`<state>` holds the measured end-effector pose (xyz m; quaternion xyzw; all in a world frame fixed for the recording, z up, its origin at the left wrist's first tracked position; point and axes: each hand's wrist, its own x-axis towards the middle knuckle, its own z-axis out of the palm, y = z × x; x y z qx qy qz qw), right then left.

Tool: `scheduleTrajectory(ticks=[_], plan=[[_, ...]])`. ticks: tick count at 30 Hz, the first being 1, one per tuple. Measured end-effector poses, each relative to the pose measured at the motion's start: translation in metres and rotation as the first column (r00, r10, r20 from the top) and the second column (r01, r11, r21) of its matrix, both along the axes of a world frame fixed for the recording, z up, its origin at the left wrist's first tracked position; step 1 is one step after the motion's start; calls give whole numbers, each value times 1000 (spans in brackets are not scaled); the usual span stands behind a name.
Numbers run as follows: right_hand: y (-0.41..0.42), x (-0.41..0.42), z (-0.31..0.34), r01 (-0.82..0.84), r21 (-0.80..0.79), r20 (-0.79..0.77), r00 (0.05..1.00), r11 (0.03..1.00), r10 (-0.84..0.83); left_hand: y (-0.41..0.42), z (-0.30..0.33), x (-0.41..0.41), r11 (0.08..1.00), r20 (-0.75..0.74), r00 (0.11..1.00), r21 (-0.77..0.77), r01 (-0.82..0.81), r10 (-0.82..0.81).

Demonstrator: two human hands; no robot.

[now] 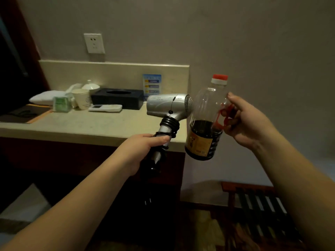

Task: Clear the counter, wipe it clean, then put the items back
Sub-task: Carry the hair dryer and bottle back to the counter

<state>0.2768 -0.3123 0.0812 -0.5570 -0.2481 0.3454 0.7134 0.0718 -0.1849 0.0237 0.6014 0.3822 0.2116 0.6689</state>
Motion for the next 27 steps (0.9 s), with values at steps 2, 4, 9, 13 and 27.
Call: scheduleTrajectory(ticks=[2, 4, 9, 13, 27], plan=[[20, 4, 9, -15, 2, 5, 1000, 1000, 15, 14, 8, 1, 1000, 7, 1000, -9, -18, 18], [40, 9, 17, -22, -13, 9, 1000, 1000, 22, 30, 17, 5, 999, -3, 999, -21, -41, 41], [98, 27, 29, -47, 21, 11, 999, 999, 47, 83, 36, 26, 996, -26, 996, 15, -86, 87], [149, 49, 35, -61, 38, 14, 998, 997, 60, 132, 44, 51, 991, -6, 992, 43, -127, 128], [292, 136, 17, -51, -15, 24, 998, 999, 51, 251, 20, 124, 972, -192, 954, 11, -233, 231]])
